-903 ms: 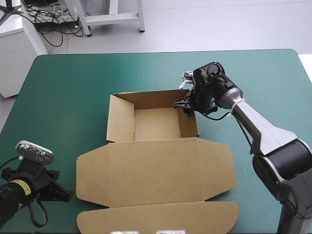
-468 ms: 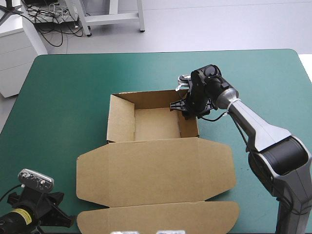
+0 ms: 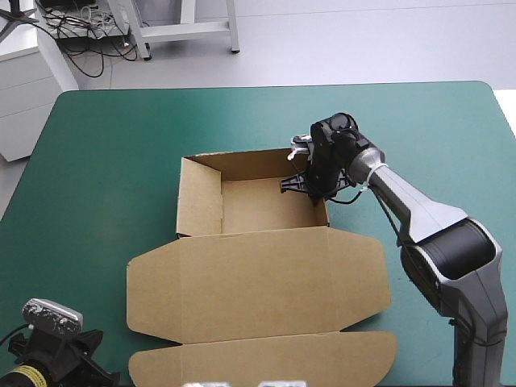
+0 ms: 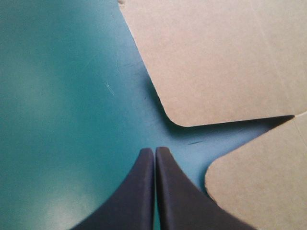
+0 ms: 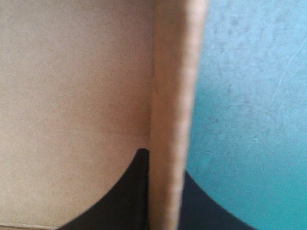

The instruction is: Fold the box

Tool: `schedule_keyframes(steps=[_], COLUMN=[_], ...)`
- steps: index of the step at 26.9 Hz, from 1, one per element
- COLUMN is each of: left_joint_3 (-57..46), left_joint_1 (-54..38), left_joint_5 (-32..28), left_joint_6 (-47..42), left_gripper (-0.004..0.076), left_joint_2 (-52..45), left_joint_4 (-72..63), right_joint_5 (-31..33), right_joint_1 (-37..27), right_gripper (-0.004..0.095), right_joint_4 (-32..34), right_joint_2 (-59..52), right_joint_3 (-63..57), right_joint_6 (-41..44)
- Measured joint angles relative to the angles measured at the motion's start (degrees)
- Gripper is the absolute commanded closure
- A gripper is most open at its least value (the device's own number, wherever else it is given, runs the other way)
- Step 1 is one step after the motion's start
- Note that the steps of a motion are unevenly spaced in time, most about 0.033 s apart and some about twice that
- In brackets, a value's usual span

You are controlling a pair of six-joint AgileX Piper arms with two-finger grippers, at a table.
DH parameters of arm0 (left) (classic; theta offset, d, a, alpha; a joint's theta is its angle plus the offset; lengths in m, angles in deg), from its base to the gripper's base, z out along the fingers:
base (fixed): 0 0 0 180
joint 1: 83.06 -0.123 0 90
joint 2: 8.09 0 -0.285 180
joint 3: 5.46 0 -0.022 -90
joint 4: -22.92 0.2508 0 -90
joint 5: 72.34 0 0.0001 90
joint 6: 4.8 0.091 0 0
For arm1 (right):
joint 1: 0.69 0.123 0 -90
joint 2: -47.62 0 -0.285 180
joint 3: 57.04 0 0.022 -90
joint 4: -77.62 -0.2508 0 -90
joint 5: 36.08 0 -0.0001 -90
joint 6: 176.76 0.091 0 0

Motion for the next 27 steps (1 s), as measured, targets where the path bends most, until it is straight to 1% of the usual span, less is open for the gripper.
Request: schedule_keyframes(steps=[6,9,12,19,22,23,24,25,26,27], left_joint_3=[-0.2,-0.2,-0.2,-0.2,-0.2,-0.2,-0.2,-0.2,-0.2,-0.2], left_joint_1=[0.0,0.0,0.0,0.0,0.0,0.0,0.0,0.0,0.0,0.0], left_joint_5=[-0.2,-0.2,-0.3,-0.3,-0.3,-0.3,-0.3,-0.3,-0.3,-0.3], left_joint_6=[0.0,0.0,0.0,0.0,0.0,-0.1,-0.3,-0.4,-0.5,-0.5], left_gripper=[0.0734,0.0734,0.0734,0.0734,0.0734,0.0734,0.0734,0.0734,0.0734,0.0734], left_joint_2=[-0.1,-0.1,-0.1,-0.2,-0.2,-0.2,-0.2,-0.2,-0.2,-0.2], left_joint_4=[0.0,0.0,0.0,0.0,0.0,0.0,0.0,0.0,0.0,0.0], right_joint_5=[0.1,0.3,0.2,0.2,0.3,0.3,0.3,0.3,0.3,0.5], right_joint_1=[-0.8,-3.9,-9.5,-29.3,-40.0,-45.5,-48.1,-52.1,-53.5,-56.2], right_gripper=[0.0923,0.0923,0.0923,0.0923,0.0922,0.0922,0.0921,0.0913,0.0825,0.0760], right_joint_4=[0.9,1.5,1.5,5.0,5.8,6.2,6.3,6.5,6.5,6.5], right_joint_2=[0.0,-1.0,-3.4,-6.1,-6.1,-6.1,-6.1,-6.1,-6.1,-6.1], right_joint_3=[1.6,2.5,2.8,2.8,2.8,2.8,2.8,2.8,2.8,2.8], right_joint_6=[0.0,-0.6,-2.5,-9.1,-10.4,-10.5,-10.5,-10.5,-10.5,-9.8])
